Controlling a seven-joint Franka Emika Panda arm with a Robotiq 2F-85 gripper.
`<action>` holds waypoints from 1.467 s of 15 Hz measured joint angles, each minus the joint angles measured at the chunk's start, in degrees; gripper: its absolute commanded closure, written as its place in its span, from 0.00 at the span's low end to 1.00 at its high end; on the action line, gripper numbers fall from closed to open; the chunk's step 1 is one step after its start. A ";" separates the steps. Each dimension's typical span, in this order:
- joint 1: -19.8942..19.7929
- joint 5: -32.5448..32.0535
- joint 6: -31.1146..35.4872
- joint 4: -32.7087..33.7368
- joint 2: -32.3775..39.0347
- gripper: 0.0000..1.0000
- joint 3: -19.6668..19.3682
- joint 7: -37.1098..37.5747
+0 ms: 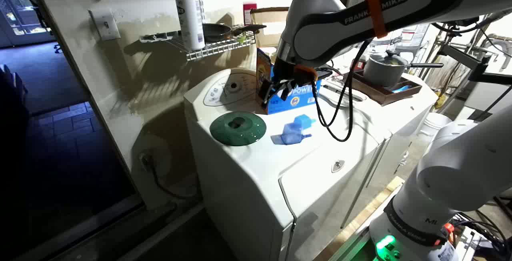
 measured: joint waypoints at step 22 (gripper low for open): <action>-3.18 7.15 -0.19 -0.21 5.49 0.00 -9.98 0.32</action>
